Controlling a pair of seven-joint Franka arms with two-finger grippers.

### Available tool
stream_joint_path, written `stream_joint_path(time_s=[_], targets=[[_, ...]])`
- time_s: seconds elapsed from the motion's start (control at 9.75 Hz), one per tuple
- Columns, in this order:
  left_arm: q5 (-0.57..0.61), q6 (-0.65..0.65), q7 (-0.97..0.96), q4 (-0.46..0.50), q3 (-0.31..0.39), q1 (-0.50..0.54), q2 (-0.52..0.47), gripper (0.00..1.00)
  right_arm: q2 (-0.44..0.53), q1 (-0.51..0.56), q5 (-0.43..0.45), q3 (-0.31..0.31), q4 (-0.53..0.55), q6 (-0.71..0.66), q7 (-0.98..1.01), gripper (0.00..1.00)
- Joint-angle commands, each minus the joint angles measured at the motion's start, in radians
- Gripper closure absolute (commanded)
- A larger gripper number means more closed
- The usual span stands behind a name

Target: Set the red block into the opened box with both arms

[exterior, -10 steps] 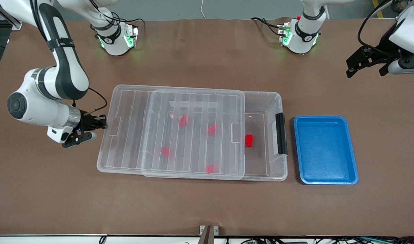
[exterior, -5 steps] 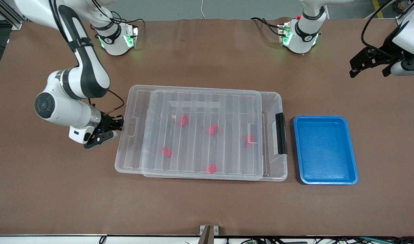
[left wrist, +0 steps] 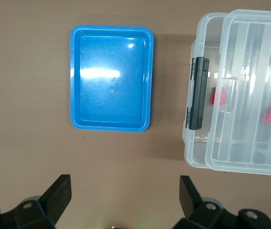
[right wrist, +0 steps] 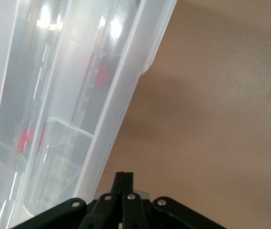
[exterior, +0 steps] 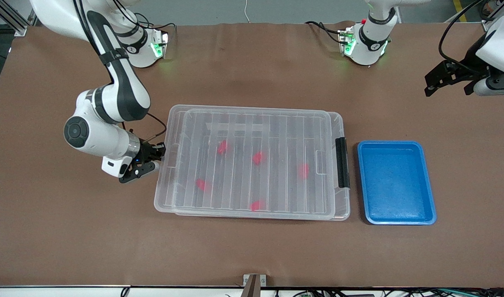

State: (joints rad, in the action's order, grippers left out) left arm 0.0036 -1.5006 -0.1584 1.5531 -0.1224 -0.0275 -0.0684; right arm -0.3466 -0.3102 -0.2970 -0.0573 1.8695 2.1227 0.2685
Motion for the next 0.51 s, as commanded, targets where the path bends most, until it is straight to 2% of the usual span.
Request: stream_joint_path(time_s=[0.0,0.21,0.31,0.41], targets=[[-0.001,-0.010,0.002,0.030,-0.003,-0.006,0.012,0.00,-0.008,-0.003,-0.024,-0.004,-0.018,-0.007,-0.011,1.00],[0.016,-0.010,0.010,-0.005,-0.006,-0.005,0.027,0.00,0.013,0.011,-0.017,-0.012,-0.013,-0.033,-0.059,0.99],[0.015,-0.009,-0.003,-0.004,-0.006,-0.002,0.025,0.00,0.081,0.035,-0.010,-0.025,-0.016,-0.096,-0.171,0.88],[0.015,-0.009,0.006,-0.005,-0.005,0.000,0.027,0.00,0.124,0.061,0.037,-0.032,-0.033,-0.157,-0.289,0.56]])
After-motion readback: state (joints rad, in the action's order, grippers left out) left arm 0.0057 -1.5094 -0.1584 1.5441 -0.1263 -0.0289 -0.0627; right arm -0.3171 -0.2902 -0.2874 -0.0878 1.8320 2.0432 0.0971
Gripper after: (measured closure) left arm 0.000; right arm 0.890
